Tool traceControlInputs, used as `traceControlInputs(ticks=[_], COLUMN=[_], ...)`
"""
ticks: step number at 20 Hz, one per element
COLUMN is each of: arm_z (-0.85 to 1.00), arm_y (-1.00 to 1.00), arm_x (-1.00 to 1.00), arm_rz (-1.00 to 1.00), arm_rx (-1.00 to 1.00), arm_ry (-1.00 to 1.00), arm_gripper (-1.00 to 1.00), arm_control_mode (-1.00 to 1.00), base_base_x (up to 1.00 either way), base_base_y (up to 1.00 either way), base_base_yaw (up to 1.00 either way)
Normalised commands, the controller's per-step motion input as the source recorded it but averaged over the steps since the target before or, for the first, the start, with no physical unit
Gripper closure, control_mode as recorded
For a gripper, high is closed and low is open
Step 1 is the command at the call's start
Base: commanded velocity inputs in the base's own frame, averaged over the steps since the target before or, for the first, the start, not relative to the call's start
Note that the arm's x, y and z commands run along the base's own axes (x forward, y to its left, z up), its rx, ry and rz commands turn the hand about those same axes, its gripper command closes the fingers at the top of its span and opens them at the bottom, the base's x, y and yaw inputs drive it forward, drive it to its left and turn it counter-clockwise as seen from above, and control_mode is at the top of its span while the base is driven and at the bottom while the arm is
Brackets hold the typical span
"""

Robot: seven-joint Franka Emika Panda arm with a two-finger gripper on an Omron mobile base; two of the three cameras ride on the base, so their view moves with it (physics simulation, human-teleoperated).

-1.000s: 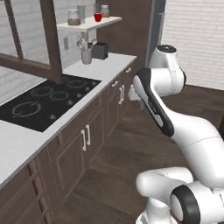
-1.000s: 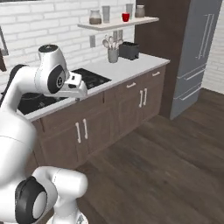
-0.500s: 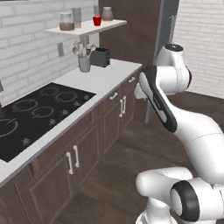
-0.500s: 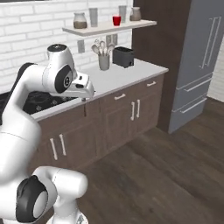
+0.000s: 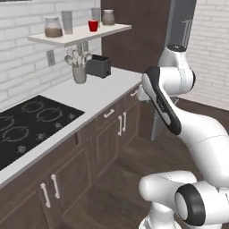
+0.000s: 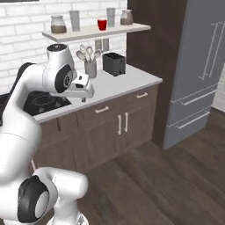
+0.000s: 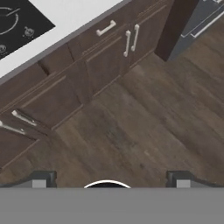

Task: Gather all objects into one cabinet and sort the glasses and bowls to opposite sides.

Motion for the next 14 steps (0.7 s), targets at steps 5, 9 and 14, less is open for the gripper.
traceControlInputs(ticks=[5,9,14], arm_z=[0.0,0.0,0.0], arm_y=[0.0,0.0,0.0], arm_x=[0.0,0.0,0.0], arm_rz=[0.0,0.0,0.0], arm_rx=[0.0,0.0,0.0], arm_ry=[0.0,0.0,0.0], arm_gripper=[-1.0,-1.0,-1.0], arm_control_mode=[1.0,1.0,1.0], base_base_x=[1.0,1.0,1.0], base_base_y=[-0.53,-0.31,-0.27], base_base_yaw=[0.34,0.39,0.39])
